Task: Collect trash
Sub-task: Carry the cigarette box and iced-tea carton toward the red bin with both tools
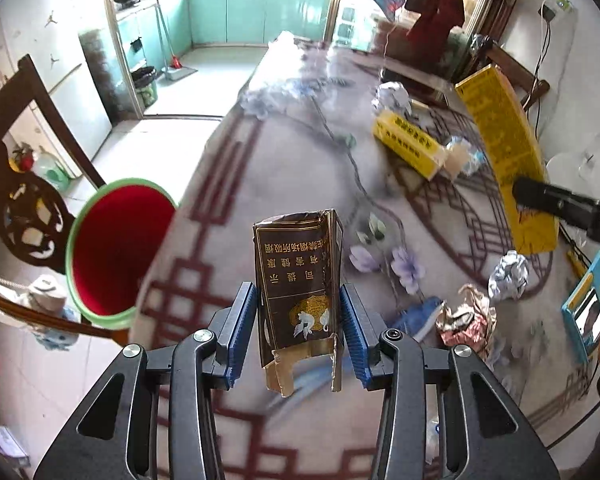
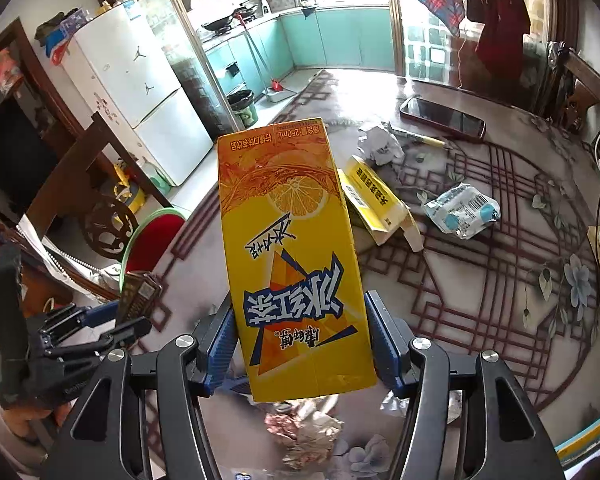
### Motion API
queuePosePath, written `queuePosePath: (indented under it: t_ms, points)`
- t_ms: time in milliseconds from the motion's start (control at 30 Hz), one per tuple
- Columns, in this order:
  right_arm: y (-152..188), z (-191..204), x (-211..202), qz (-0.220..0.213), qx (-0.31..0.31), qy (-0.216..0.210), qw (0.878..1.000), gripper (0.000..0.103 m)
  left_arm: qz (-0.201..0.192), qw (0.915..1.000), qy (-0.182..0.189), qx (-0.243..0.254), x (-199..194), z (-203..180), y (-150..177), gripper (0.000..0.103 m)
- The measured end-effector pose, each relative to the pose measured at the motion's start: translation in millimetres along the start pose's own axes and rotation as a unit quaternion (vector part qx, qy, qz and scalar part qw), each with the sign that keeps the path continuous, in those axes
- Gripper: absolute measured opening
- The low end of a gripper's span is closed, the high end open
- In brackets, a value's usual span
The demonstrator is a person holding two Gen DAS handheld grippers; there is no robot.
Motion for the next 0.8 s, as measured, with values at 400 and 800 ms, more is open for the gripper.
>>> queuePosePath:
  t_ms: [400, 800]
  points:
    - [-16, 34, 1, -0.022, 0.011, 0.019, 0.999, 0.059, -0.016, 0.9998, 0.009, 0.007, -2, 33, -23, 0.041]
    - [-24, 64, 17, -0.023, 0.017, 0.042, 0.999, 0.059, -0.014, 0.9997, 0.020, 0.008, 10, 75, -35, 0.041]
Point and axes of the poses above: each gripper's, at about its wrist camera, not at the fingertips, and x roughly the way its jaws point, z to its left, y to its underside, the point moved 5 cm from there along x, roughly the way its jaws point, and after that the axes turned 15 degrees about -z, right-handed, at the moved point
